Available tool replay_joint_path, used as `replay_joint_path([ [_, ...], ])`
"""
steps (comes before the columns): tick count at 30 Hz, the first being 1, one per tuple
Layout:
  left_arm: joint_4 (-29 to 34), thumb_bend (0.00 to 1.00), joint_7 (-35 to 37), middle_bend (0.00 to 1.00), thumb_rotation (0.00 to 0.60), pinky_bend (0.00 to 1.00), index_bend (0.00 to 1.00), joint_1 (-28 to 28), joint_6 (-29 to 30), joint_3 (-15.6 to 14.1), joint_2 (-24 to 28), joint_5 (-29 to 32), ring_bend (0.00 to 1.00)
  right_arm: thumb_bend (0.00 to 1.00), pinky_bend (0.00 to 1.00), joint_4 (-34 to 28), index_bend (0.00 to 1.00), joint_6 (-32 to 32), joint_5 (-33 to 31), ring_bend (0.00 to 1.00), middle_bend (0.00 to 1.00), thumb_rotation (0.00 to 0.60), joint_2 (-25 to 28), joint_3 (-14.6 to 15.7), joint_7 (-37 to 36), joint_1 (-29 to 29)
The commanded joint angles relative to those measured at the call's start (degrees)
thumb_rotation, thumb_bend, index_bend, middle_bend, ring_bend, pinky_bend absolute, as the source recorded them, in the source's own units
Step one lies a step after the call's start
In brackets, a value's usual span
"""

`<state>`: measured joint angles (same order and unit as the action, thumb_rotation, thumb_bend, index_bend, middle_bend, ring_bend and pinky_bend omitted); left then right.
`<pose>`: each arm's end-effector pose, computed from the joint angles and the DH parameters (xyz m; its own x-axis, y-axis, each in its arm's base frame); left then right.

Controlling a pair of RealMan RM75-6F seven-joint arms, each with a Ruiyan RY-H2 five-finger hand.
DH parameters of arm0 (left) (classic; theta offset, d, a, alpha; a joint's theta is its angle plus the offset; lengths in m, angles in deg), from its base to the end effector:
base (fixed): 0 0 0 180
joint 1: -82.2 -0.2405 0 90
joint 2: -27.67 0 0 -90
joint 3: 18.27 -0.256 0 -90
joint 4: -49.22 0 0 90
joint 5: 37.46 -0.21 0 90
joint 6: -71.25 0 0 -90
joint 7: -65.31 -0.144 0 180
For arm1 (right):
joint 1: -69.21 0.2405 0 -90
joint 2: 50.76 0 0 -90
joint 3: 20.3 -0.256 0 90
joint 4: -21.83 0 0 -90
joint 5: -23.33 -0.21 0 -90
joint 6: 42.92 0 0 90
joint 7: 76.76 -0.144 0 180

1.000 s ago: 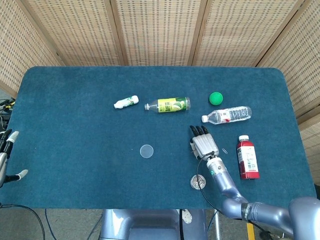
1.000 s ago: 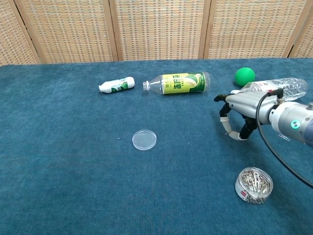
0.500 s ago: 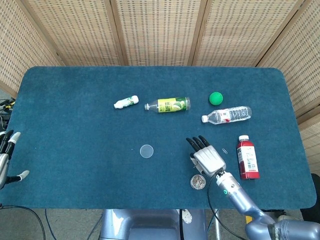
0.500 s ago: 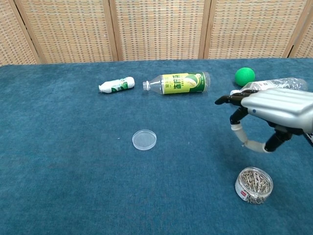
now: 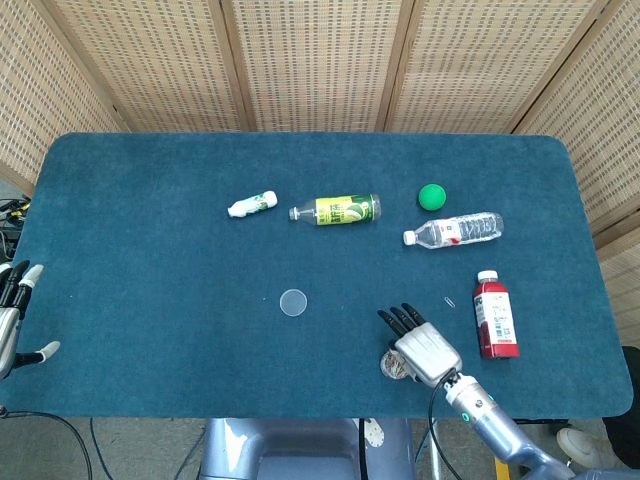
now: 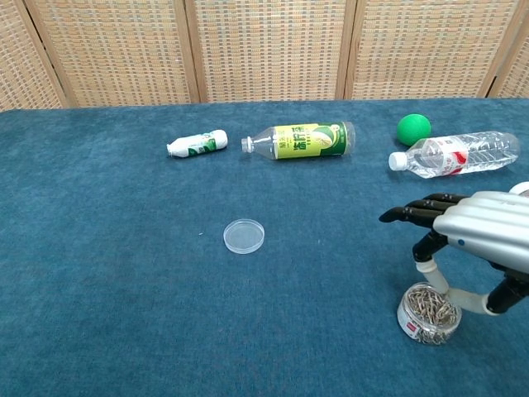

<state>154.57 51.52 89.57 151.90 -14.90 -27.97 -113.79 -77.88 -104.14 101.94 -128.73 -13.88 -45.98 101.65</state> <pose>-0.2923 0.1906 0.1823 0.5172 0.0863 0.8515 0.8481 0.0819 -0.5235 -0.1948 -0.2325 0.0039 0.6878 -0.2670 0.6750 -0.6818 -0.5567 0.4746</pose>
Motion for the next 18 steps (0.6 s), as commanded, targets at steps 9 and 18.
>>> replay_joint_path([
  [9,0.04,0.0,0.07,0.0,0.6,0.0,0.0,0.06,-0.09,0.03,0.09,0.04,0.0,0.44,0.0,0.78,0.65,1.24,-0.26,0.0,0.03,0.6,-1.73,-1.19,1.15,-0.43],
  [18,0.02,0.0,0.25,0.0,0.6,0.0,0.0,0.04,-0.07,0.04,0.19,0.03,0.0,0.44,0.0,0.94,0.65,2.33,-1.74,0.0,0.03,0.6,-3.23,-2.4,3.38,-0.24],
])
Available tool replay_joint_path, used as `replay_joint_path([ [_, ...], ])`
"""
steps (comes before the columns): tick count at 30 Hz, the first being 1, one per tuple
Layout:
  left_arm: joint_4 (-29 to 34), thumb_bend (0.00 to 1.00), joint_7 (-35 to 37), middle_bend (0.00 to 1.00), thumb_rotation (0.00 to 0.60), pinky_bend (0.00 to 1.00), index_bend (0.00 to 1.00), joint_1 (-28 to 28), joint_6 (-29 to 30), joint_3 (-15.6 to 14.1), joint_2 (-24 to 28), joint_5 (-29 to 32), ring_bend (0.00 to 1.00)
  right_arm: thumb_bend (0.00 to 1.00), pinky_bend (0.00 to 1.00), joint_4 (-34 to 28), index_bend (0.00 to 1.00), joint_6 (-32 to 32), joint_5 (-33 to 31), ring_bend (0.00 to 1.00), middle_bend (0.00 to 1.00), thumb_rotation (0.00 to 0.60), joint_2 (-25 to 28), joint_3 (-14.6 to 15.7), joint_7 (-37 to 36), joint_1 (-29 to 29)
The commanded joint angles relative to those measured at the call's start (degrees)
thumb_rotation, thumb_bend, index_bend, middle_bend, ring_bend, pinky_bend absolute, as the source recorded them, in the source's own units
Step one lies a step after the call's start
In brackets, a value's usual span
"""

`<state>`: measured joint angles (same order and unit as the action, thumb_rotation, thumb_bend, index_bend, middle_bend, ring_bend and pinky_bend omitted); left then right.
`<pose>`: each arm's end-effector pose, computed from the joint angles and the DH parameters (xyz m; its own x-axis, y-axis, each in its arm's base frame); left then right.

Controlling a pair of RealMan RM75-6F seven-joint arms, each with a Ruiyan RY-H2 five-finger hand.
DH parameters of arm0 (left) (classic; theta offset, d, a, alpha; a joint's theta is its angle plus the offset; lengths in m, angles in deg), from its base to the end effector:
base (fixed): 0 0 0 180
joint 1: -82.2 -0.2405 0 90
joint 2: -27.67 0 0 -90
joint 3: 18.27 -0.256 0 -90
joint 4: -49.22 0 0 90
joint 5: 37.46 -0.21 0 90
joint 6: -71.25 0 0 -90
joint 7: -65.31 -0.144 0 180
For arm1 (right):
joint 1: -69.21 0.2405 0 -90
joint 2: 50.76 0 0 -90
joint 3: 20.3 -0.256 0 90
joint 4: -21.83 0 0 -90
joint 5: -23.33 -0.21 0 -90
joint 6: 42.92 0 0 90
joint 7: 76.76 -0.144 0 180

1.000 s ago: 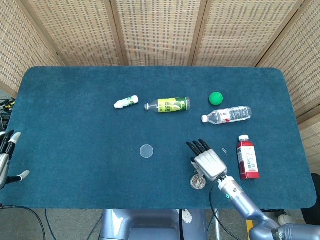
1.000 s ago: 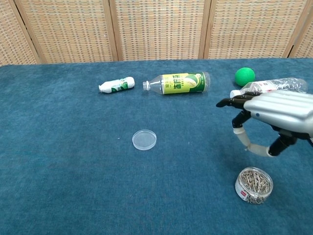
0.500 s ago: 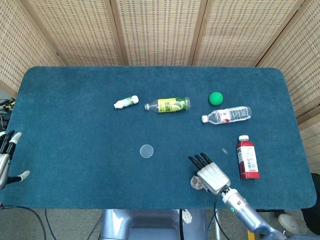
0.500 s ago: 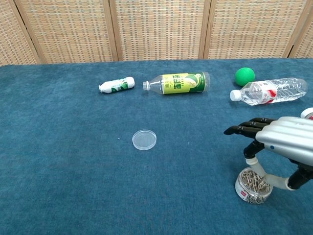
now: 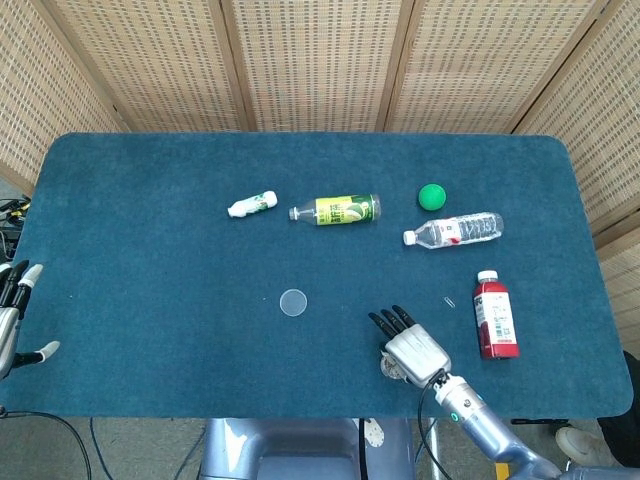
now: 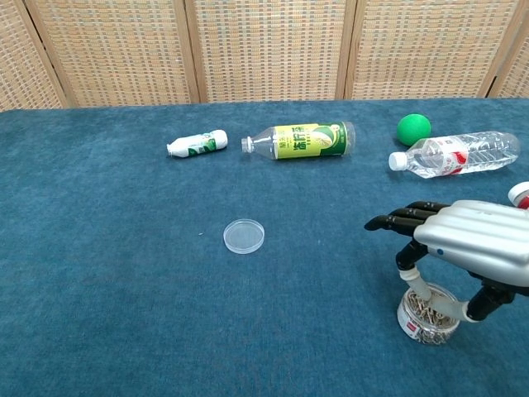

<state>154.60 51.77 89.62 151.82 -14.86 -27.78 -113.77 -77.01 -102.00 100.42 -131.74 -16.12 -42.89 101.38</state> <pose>-0.2922 0.1910 0.1832 0.5157 0.0859 0.8524 0.8491 0.0817 -0.5219 -0.1863 -0.2345 -0.0112 0.6925 -0.2677 0.6700 -0.6761 -0.5647 0.4732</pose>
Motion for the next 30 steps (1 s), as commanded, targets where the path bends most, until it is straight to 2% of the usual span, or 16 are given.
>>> replay_joint_path([
  [1,-0.02,0.0,0.04,0.0,0.6,0.0,0.0,0.01,-0.01,0.01,-0.02,0.03,0.0,0.44,0.0,0.18,0.65,0.33,-0.44,0.0,0.03,0.6,-0.45,-0.31,0.57,0.06],
  [8,-0.14,0.0,0.07,0.0,0.6,0.0,0.0,0.05,-0.13,-0.01,-0.06,0.09,0.0,0.44,0.0,0.32,0.65,0.7,-1.86,0.0,0.03,0.6,-0.67,-0.71,2.4,-0.03],
  [13,-0.16,0.0,-0.03,0.0,0.6,0.0,0.0,0.07,-0.18,-0.02,-0.11,0.13,0.0,0.3,0.0,-0.2,0.61,0.54,-1.88,0.0,0.03,0.6,-0.26,-0.52,3.13,-0.27],
  [25,-0.02,0.0,-0.22,0.0,0.6,0.0,0.0,0.02,0.02,-0.1,-0.14,-0.1,0.0,0.3,0.0,-1.49,0.59,-0.44,-1.19,0.0,0.03,0.6,0.68,-1.01,3.27,-0.74],
  [30,-0.09,0.0,0.07,0.0,0.6,0.0,0.0,-0.03,0.07,-0.04,-0.04,-0.03,0.0,0.3,0.0,-5.12,0.59,-3.35,1.01,0.0,0.03,0.6,3.62,-1.4,2.78,-1.66],
])
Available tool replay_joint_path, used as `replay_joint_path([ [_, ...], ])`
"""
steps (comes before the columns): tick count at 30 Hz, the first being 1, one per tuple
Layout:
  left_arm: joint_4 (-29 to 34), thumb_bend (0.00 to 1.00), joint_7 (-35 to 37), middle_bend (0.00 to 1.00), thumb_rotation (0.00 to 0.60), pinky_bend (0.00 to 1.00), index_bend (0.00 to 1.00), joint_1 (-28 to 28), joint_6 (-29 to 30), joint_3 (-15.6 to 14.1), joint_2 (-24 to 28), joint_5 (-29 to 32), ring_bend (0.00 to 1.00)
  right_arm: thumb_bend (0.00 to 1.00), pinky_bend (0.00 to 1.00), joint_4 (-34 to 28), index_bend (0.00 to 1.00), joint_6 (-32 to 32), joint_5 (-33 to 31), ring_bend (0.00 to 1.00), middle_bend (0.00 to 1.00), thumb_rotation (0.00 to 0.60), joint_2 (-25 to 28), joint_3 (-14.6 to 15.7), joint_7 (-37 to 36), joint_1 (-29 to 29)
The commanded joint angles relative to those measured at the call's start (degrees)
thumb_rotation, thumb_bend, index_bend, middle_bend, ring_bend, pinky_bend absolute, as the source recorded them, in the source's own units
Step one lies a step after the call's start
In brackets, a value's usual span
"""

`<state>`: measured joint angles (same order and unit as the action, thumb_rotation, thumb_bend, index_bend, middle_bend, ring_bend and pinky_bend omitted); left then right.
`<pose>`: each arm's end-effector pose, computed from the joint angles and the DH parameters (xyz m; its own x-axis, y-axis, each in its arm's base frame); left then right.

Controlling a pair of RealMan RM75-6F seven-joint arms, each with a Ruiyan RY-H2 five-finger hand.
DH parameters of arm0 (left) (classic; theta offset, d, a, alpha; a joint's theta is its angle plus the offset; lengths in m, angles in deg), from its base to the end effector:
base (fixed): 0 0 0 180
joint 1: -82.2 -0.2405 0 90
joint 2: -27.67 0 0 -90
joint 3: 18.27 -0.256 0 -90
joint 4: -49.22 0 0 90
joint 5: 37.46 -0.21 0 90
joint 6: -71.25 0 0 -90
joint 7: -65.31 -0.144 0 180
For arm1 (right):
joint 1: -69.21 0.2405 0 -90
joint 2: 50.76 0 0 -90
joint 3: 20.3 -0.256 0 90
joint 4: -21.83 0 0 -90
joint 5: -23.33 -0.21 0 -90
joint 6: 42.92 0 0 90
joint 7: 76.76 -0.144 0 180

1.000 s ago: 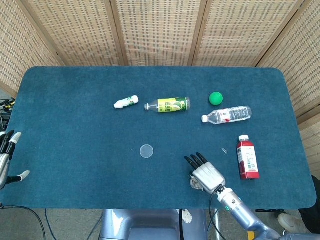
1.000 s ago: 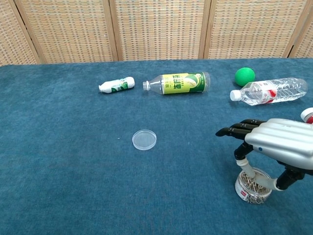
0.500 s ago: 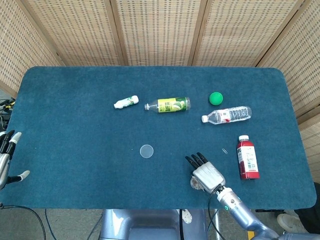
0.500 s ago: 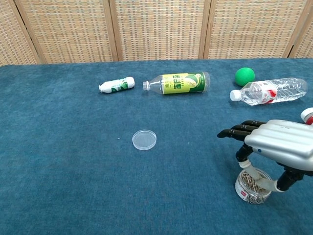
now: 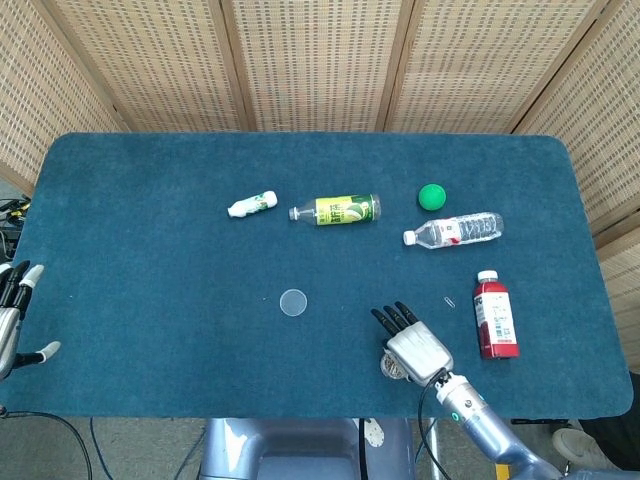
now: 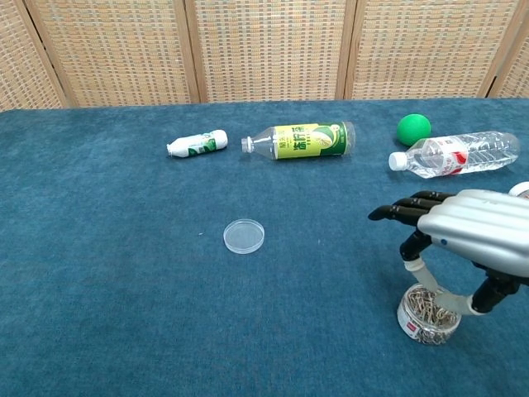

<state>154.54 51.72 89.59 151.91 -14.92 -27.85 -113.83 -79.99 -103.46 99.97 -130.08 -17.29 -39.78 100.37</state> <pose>-0.2924 0.1907 0.1830 0.5166 0.0856 0.8519 0.8486 0.0815 -0.5228 -0.1808 -0.2345 0.0007 0.6973 -0.2347 0.6773 -0.6707 -0.5469 0.5010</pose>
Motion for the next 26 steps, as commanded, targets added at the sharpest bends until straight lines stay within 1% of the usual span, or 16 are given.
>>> replay_joint_path([
  [1,-0.07,0.0,0.21,0.0,0.6,0.0,0.0,-0.02,-0.01,0.03,0.07,0.06,0.0,0.3,0.0,-2.98,0.58,-2.79,2.25,0.0,0.03,0.6,3.03,-0.22,-0.75,-1.01],
  [2,-0.13,0.0,0.37,0.0,0.6,0.0,0.0,-0.06,0.04,0.07,0.12,0.09,0.0,0.3,0.0,-3.76,0.56,-4.27,3.5,0.0,0.03,0.6,4.55,-0.2,-1.74,-1.65],
  [3,-0.15,0.0,0.52,0.0,0.6,0.0,0.0,-0.1,0.12,0.09,0.17,0.08,0.0,0.29,0.0,-3.94,0.53,-5.74,4.6,0.0,0.03,0.6,5.63,-0.22,-2.79,-2.31],
  [5,-0.16,0.0,0.81,0.0,0.6,0.0,0.0,-0.17,0.26,0.13,0.28,-0.01,0.0,0.21,0.0,-3.46,0.41,-7.99,6.52,0.0,0.03,0.6,7.07,-0.1,-5.0,-3.41],
  [7,-0.14,0.0,1.14,0.0,0.6,0.0,0.0,-0.33,0.56,0.11,0.43,-0.27,0.0,0.04,0.0,-1.8,0.2,-11.29,8.36,0.0,0.01,0.6,8.68,-0.12,-8.59,-5.16],
  [8,-0.14,0.0,1.23,0.0,0.6,0.0,0.0,-0.4,0.68,0.09,0.48,-0.37,0.0,0.01,0.0,-1.0,0.12,-12.48,8.85,0.0,0.0,0.6,9.12,-0.16,-9.92,-5.8],
  [10,-0.04,0.0,1.42,0.0,0.6,0.0,0.0,-0.58,0.96,-0.01,0.63,-0.68,0.0,0.0,0.0,2.05,0.01,-16.14,9.54,0.0,0.0,0.6,10.38,-0.37,-14.29,-8.1],
  [11,-0.01,0.0,1.42,0.0,0.6,0.0,0.0,-0.65,1.06,-0.05,0.67,-0.78,0.0,0.0,0.0,2.82,0.0,-16.97,9.56,0.0,0.0,0.6,10.69,-0.41,-15.59,-8.72],
  [13,0.41,0.0,1.24,0.0,0.6,0.0,0.0,-1.05,1.88,-0.35,0.84,-1.72,0.0,0.0,0.0,5.87,0.0,-20.46,8.82,0.0,0.0,0.6,12.07,-0.61,-21.21,-11.56],
  [14,0.74,0.0,1.16,0.0,0.6,0.0,0.0,-1.42,2.57,-0.58,0.96,-2.42,0.0,0.0,0.0,7.65,0.0,-21.71,9.5,0.0,0.0,0.6,12.56,-0.32,-23.92,-12.65],
  [17,1.14,0.0,1.07,0.0,0.6,0.0,0.0,-1.95,3.57,-0.92,1.13,-3.58,0.0,0.0,0.0,9.98,0.0,-24.1,10.1,0.0,0.0,0.6,12.71,-0.49,-26.83,-14.54],
  [21,1.58,0.0,1.12,0.0,0.6,0.0,0.0,-2.52,4.44,-1.32,1.4,-4.74,0.0,0.0,0.0,10.83,0.0,-27.04,10.39,0.0,0.0,0.6,12.54,-1.26,-26.78,-16.77],
  [26,1.82,0.0,1.33,0.0,0.6,0.0,0.0,-2.91,4.92,-1.49,1.58,-5.38,0.0,0.0,0.0,9.79,0.0,-28.4,10.58,0.0,0.0,0.6,13.05,-2.25,-25.26,-18.14],
])
